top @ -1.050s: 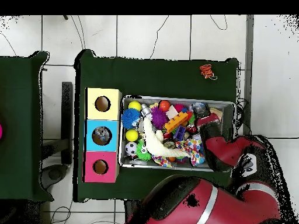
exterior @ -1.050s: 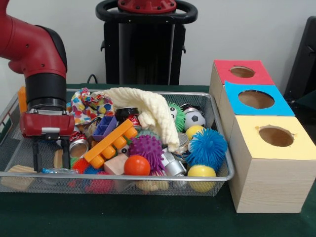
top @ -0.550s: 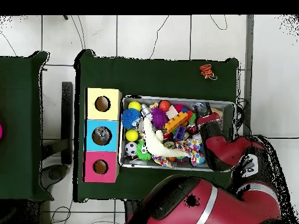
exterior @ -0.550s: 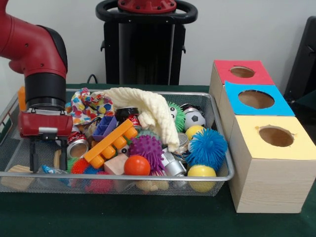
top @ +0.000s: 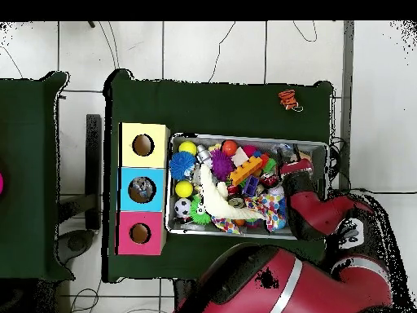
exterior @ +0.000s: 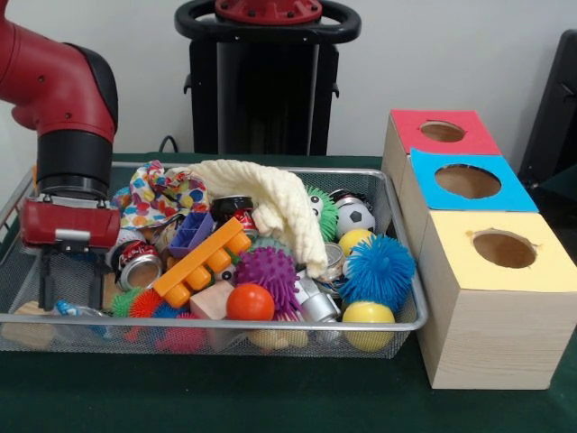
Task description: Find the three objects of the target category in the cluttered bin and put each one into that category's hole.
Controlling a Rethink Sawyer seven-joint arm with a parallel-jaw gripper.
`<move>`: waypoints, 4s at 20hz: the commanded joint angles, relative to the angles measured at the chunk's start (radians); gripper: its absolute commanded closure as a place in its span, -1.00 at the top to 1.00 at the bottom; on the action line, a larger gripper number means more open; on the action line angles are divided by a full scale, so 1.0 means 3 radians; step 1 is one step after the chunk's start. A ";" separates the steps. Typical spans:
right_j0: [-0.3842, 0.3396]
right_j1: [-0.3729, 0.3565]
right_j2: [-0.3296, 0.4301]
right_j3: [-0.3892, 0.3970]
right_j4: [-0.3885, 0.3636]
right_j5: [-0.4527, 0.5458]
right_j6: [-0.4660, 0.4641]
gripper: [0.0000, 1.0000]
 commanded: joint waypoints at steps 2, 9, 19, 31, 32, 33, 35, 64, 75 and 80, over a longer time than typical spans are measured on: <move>0.0066 0.0094 0.0105 -0.0085 0.0168 -0.0128 -0.0421 -1.00; 0.0080 0.0132 0.0101 -0.0133 0.0148 -0.0305 -0.0419 -1.00; 0.0077 0.0144 0.0118 -0.0162 0.0098 -0.0431 -0.0399 -1.00; 0.0914 0.0222 -0.0389 -0.0293 -0.2185 0.0719 0.3086 -1.00; 0.1008 0.0299 -0.0496 -0.0319 -0.2314 0.0682 0.3363 -1.00; 0.1072 0.0369 -0.0577 -0.0351 -0.2383 0.0636 0.3557 -1.00; 0.1160 0.0507 -0.0719 -0.0443 -0.2392 0.0687 0.3796 -1.00; 0.0476 0.0309 -0.0443 -0.0255 0.0115 0.0213 0.1006 -1.00; 0.0497 0.0456 -0.0460 -0.0425 -0.0088 0.0207 0.1317 -1.00; 0.0532 0.0478 -0.0511 -0.0439 -0.0095 0.0284 0.1303 1.00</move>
